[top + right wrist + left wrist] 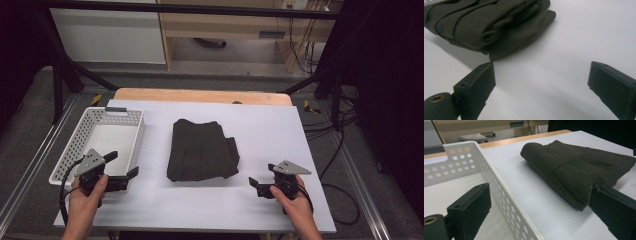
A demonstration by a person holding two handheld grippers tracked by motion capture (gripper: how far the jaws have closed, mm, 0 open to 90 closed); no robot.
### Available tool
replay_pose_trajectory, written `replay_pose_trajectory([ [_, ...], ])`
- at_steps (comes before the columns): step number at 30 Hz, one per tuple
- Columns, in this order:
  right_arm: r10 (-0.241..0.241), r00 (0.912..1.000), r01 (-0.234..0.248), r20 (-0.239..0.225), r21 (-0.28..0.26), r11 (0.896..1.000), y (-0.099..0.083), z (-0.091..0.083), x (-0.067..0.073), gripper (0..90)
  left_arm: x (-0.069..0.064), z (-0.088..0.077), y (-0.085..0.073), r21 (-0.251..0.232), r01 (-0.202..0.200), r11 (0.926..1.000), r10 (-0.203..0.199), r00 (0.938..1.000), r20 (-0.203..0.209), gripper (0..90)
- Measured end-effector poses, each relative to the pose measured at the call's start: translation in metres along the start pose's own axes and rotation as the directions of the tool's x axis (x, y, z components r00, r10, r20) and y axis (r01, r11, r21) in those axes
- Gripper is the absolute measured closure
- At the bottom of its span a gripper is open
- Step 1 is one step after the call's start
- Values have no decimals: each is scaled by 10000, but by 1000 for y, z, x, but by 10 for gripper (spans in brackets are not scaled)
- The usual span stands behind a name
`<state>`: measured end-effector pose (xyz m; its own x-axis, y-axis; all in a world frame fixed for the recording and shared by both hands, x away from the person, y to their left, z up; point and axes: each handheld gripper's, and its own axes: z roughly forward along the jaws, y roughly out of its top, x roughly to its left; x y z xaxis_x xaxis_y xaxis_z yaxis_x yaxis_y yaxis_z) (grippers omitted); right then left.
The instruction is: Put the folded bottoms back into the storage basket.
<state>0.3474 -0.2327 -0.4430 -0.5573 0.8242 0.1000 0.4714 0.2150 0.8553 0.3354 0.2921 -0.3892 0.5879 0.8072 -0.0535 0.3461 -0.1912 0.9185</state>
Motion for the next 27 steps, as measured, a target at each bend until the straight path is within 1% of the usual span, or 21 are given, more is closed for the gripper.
replay_pose_trajectory([
  [2, 77, 10000, -78, 50, 50, 10000, 0, 0, 0, 79, 0, 0, 0, -46, -15, 10000, 15, 10000, 80, 40],
  [3, 182, 9998, -183, 119, 104, 9998, 0, 0, 0, 80, -1, 0, -1, -115, -51, 9999, 54, 9998, 194, 40],
  [5, 249, 9995, -251, 211, 103, 9996, 1, 1, 1, 82, -1, 0, -1, -83, -95, 9999, 97, 9997, 203, 39],
  [6, 209, 9995, -212, 230, 113, 9997, 1, 1, 1, 88, -1, 1, -1, -70, -99, 9999, 100, 9998, 194, 40],
  [9, 225, 9995, -231, 242, 241, 9994, 1, 1, 2, 96, -1, 1, -2, -51, -61, 10000, 62, 9998, 180, 40],
  [10, 236, 9994, -248, 235, 547, 9982, 2, 1, 2, 111, 0, 1, -2, -61, -56, 10000, 57, 9999, 137, 41],
  [11, 281, 9994, -295, 211, 702, 9971, 2, 1, 2, 118, 0, 1, -2, -51, -65, 10000, 66, 9999, 97, 41],
  [14, 427, 9991, -423, -9, 1013, 9940, 3, 1, 3, 143, 0, 0, -2, -58, -80, 10000, 80, 10000, 58, 44],
  [19, 355, 9993, -335, -150, 1173, 9925, 3, 2, 6, 166, -1, 1, -2, -22, -79, 10000, 79, 10000, 50, 43],
  [20, 398, 9990, -370, -209, 1208, 9920, 4, 2, 9, 173, -1, 2, -2, 60, -102, 9999, 101, 9999, 49, 44],
  [21, 290, 9992, -254, -283, 1210, 9923, 5, 3, 10, 176, -1, 2, -3, 68, -87, 9999, 86, 9999, 67, 44],
  [27, 194, 9973, -85, -708, 1507, 9885, 8, 8, 22, 192, -3, 2, -3, 135, -173, 9998, 172, 9998, 84, 45],
])
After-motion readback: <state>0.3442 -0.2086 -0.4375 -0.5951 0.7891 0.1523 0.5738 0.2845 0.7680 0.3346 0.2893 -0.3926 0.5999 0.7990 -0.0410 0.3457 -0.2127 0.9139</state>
